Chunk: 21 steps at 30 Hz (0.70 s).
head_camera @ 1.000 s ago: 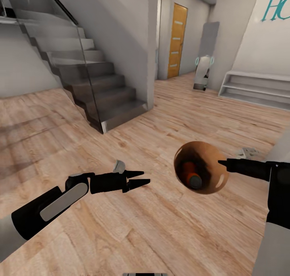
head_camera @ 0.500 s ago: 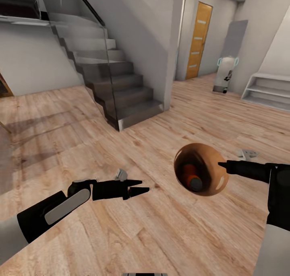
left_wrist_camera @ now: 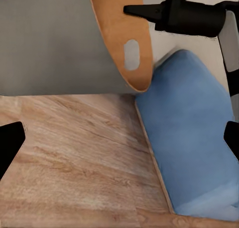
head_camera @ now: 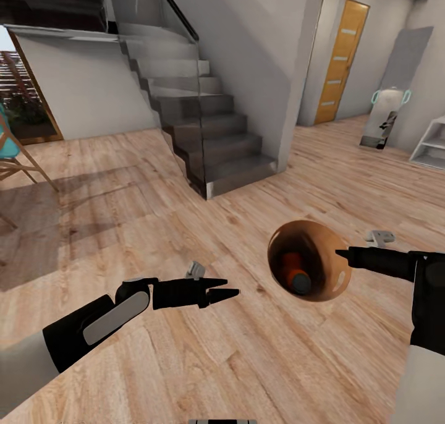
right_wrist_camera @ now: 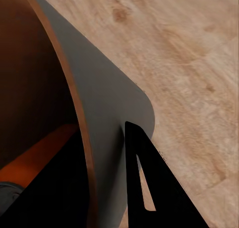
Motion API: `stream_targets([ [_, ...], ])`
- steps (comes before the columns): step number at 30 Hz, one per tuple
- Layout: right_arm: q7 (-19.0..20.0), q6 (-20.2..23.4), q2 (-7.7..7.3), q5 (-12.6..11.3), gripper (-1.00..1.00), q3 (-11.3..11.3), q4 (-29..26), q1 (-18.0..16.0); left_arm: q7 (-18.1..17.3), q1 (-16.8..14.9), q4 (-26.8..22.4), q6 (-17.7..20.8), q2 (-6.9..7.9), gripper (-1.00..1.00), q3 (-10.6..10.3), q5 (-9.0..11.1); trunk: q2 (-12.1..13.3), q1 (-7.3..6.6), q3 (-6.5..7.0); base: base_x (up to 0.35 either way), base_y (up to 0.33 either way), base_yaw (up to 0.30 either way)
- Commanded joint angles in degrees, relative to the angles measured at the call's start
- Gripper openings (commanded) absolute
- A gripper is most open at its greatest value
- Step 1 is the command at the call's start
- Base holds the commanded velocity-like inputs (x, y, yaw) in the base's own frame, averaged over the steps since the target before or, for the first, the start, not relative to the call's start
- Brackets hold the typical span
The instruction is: Put the three can of soda from the living room inside the tash can in the kitchen.
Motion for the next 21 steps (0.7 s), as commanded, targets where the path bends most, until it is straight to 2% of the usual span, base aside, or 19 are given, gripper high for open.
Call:
stream_targets([
  [1, 0.2, 0.5, 0.01, -0.8, -1.00, 0.0, 0.0, 0.0, 0.0, 0.0, 0.0, 0.0, -0.03, 1.00, 0.0, 0.0, 0.0, -0.01, 0.01, 0.000, 0.000, 0.275],
  [8, 0.2, 0.5, 0.06, -0.9, -1.00, 0.1, 0.0, 0.0, 0.0, 0.0, 0.1, 0.6, -1.76, 1.00, -0.1, -0.1, 0.0, -0.01, 0.01, 0.000, 0.000, 0.274],
  [21, 0.2, 0.5, 0.01, -0.8, -1.00, 0.1, 0.0, 0.0, 0.0, 0.0, 1.7, 0.7, -2.52, 1.00, -0.1, -0.1, 0.0, -0.01, 0.01, 0.000, 0.000, 0.274],
])
